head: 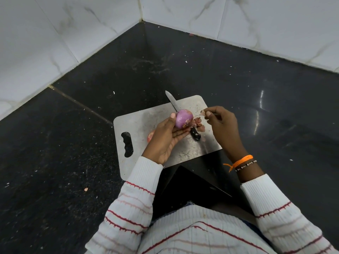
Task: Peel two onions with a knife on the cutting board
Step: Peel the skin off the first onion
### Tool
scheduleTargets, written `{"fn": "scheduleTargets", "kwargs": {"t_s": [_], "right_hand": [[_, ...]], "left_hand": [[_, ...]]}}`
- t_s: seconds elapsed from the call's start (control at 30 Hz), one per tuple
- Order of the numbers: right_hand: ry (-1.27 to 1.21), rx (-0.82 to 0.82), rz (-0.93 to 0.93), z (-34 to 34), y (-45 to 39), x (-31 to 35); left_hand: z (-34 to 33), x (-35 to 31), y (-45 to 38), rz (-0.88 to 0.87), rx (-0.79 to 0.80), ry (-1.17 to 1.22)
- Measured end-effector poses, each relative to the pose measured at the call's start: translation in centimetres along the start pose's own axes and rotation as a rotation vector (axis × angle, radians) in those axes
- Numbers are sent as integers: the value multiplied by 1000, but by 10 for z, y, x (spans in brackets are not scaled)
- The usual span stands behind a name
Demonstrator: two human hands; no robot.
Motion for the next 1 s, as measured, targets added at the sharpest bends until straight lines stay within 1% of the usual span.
{"fn": "scheduleTargets", "kwargs": {"t_s": [0.17, 0.3, 0.83, 1.0], "right_hand": [[-77, 29, 99, -8, 9, 16], [-126, 48, 101, -9, 11, 19], [-117, 156, 162, -2, 7, 19], [-93, 149, 181, -3, 6, 16]], "left_hand": [[-3, -1, 3, -21, 1, -79], [-3, -1, 3, -29, -7, -77], [-1, -1, 1, -17, -25, -109], [-1, -2, 3, -28, -20, -138]]}}
Point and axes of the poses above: each hand's wrist, its own y-axis away from the middle knuckle, its own z-axis out of the back of the hand, x = y × z, the point moved 2 cm from there along -y, towards the middle knuckle, and after that the axes turned 4 degrees about -y, right-handed, at the moved point
